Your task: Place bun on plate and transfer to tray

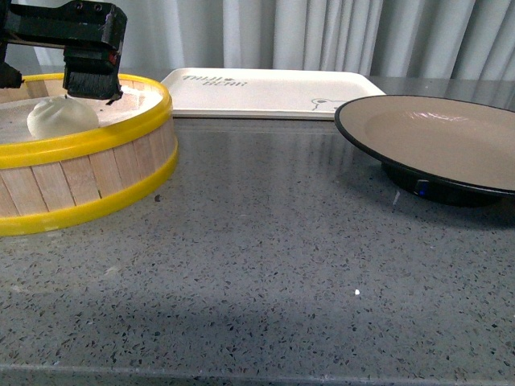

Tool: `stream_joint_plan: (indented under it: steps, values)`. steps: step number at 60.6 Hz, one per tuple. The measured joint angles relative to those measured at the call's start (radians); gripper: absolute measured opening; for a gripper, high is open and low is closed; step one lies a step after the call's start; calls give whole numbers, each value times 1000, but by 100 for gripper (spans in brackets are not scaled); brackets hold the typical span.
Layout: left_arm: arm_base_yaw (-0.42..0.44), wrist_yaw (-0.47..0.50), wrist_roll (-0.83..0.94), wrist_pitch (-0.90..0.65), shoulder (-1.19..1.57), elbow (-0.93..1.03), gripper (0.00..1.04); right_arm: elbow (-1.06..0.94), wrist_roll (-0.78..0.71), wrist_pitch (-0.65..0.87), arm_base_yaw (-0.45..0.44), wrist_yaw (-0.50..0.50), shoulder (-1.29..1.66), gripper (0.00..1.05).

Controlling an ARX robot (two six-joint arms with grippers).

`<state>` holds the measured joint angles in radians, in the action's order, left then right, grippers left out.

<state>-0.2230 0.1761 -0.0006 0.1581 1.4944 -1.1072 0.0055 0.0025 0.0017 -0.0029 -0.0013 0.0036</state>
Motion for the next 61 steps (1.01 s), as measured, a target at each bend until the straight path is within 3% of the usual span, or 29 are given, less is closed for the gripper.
stream_joint_plan:
  steps: [35, 61]
  values:
    - [0, 21, 0, -2, 63, -12, 97, 0, 0, 0, 0, 0, 0, 96]
    - [5, 25, 25, -2, 68, -29, 14, 0, 0, 0, 0, 0, 0, 96]
